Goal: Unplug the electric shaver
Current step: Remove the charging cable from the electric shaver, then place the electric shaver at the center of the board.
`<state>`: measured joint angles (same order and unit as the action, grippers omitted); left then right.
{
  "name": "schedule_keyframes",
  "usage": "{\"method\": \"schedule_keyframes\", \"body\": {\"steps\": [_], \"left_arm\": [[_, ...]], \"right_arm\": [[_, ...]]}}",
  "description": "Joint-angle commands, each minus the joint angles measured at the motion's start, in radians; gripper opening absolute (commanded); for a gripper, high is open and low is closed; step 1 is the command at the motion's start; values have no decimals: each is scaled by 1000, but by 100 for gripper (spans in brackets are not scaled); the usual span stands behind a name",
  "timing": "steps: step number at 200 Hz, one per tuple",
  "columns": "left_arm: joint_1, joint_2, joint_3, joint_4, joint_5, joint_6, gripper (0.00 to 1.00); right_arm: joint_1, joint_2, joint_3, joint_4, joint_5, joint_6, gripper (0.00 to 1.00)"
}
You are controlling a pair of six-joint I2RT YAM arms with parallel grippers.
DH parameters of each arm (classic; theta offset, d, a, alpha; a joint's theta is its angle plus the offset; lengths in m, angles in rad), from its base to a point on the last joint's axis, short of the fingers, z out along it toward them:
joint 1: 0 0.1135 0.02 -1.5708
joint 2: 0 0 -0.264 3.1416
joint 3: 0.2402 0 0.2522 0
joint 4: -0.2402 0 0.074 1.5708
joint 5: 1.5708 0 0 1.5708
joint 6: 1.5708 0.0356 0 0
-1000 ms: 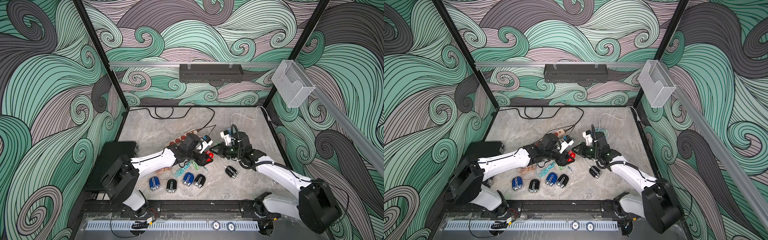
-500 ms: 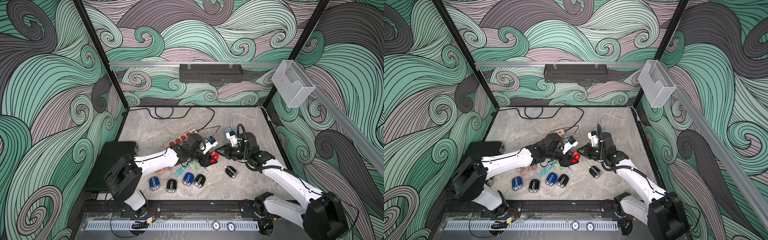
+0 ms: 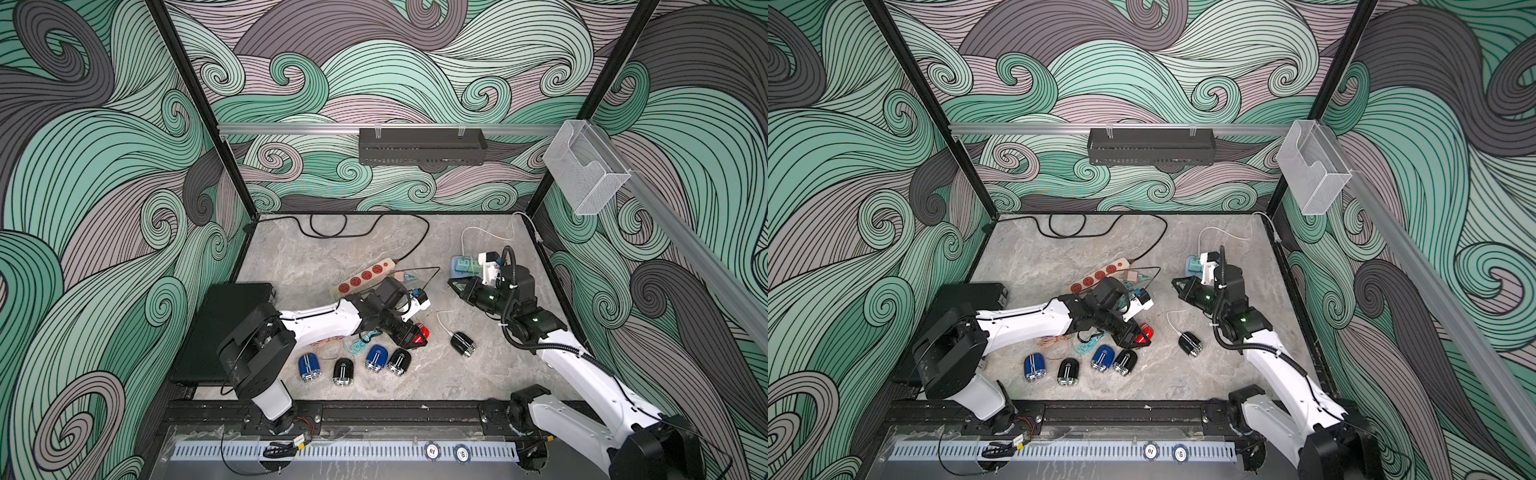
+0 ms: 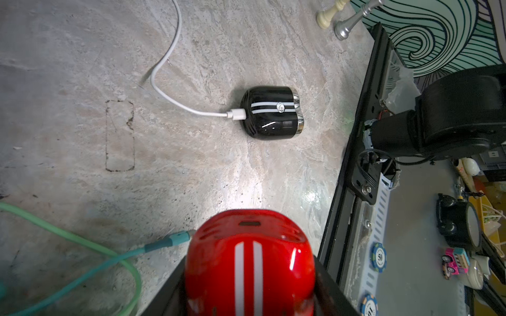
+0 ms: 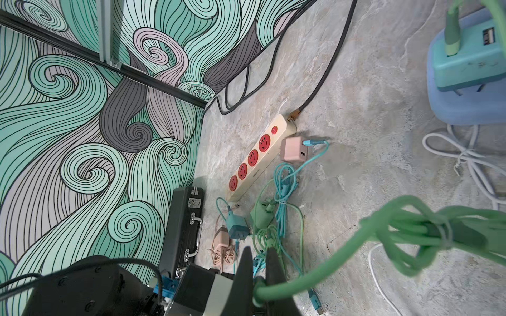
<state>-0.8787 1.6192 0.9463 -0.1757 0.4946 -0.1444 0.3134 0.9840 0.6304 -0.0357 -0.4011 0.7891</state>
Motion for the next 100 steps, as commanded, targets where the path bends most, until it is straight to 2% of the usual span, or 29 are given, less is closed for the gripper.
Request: {"method": "schedule_keyframes", "body": {"steps": [1, 29, 100], "left_arm": [[-33, -31, 48, -38, -43, -18, 17], [-106, -9, 92, -122, -170, -17, 18], [-246, 145, 212, -255, -292, -45, 20]], "right_arm": [[-8, -1, 7, -44, 6, -36, 0], [-13, -4, 18, -158, 9, -107, 0], [-23, -76, 7, -370, 98, -224, 1]]}}
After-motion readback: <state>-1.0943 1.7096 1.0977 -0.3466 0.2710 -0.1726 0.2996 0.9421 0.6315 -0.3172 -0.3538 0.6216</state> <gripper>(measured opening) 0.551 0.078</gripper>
